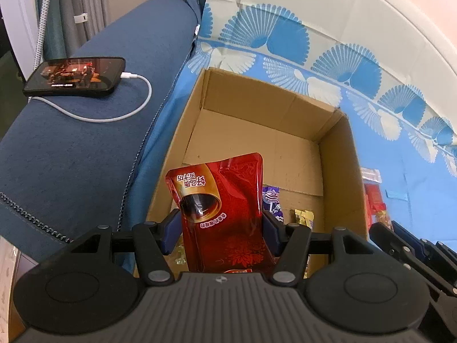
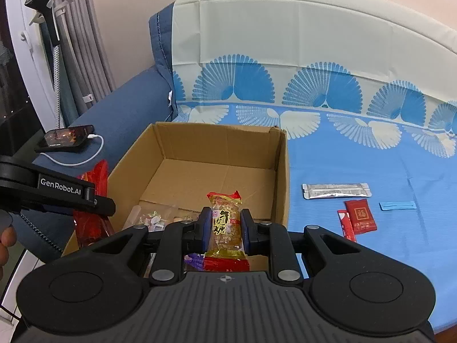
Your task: Organize snacks
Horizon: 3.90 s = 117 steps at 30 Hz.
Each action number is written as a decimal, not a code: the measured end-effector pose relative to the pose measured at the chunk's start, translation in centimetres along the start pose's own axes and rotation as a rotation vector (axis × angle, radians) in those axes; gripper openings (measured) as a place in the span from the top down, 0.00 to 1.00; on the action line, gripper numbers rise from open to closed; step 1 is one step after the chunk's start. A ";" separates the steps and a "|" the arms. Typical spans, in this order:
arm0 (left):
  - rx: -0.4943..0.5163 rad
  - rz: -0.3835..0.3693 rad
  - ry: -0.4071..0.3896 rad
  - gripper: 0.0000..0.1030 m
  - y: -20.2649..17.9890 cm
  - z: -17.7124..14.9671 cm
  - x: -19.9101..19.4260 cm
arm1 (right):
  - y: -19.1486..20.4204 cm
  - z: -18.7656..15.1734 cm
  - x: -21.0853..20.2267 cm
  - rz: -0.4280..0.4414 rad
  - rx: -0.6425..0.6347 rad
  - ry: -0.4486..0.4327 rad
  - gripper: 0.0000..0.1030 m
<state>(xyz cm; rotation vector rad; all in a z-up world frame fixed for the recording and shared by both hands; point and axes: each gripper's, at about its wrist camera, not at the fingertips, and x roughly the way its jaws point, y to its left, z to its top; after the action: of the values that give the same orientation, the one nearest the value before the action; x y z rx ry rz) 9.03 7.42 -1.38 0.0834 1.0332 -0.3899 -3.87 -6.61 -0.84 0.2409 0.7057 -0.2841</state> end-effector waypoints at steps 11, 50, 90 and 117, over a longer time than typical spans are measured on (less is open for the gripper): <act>0.021 0.033 0.022 0.37 -0.1 0.9 2.8 | 0.1 0.6 3.3 0.005 0.005 0.030 0.78; 0.112 0.141 -0.137 0.00 -1.7 -9.7 -7.8 | 0.2 -4.4 -8.0 -0.002 0.009 -0.029 0.05; 0.193 0.187 -0.119 0.00 -3.4 -11.2 -8.7 | -0.8 -5.6 -9.9 0.028 0.055 -0.045 0.04; 0.301 0.257 -0.011 0.00 -10.1 -5.9 -4.0 | -17.1 -5.9 -2.5 -0.259 0.374 -0.080 0.04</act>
<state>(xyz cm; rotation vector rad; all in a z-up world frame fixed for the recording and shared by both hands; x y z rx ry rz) -1.20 0.62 0.07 0.4786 0.9332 -0.3083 -15.01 -20.34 -5.56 0.4917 0.6009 -0.6713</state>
